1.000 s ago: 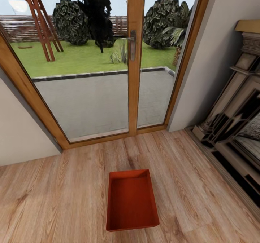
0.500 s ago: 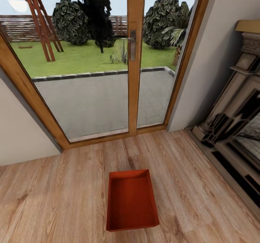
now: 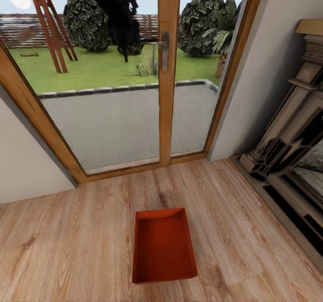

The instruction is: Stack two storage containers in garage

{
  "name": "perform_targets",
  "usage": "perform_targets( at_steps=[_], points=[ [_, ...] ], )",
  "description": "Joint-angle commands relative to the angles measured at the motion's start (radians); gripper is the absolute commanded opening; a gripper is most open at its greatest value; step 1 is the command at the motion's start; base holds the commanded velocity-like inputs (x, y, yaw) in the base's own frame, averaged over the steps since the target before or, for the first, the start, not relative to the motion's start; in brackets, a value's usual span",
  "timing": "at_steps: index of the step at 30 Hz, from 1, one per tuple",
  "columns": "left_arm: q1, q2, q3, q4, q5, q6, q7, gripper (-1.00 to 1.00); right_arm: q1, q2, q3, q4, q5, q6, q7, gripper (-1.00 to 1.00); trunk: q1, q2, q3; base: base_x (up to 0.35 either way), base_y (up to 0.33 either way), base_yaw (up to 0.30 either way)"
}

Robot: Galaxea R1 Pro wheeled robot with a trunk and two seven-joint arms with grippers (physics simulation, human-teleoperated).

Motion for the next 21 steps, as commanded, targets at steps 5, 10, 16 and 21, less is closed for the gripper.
perform_targets(
  at_steps=[5, 10, 16, 21],
  points=[
    [-0.001, 0.0, 0.0, 0.001, 0.006, -0.003, -0.005, 1.0, -0.001, 0.001, 0.008, 0.003, -0.007, -0.005, 0.0, 1.0, 0.0, 0.0, -0.009, 0.0, 0.0, 0.0],
    [-0.001, 0.0, 0.0, 0.001, 0.006, -0.003, -0.005, 1.0, -0.001, 0.001, 0.008, 0.003, -0.007, -0.005, 0.0, 1.0, 0.0, 0.0, -0.016, 0.0, 0.0, 0.0],
    [-0.001, 0.0, 0.0, 0.001, 0.006, -0.003, -0.005, 1.0, -0.001, 0.002, 0.008, 0.003, -0.007, -0.005, 0.0, 1.0, 0.0, 0.0, -0.026, 0.0, 0.0, 0.0],
    [-0.001, 0.001, 0.0, 0.001, 0.006, -0.003, -0.005, 1.0, -0.001, 0.001, 0.008, 0.003, -0.007, -0.005, 0.0, 1.0, 0.0, 0.0, -0.033, 0.0, 0.0, 0.0]
  ],
)
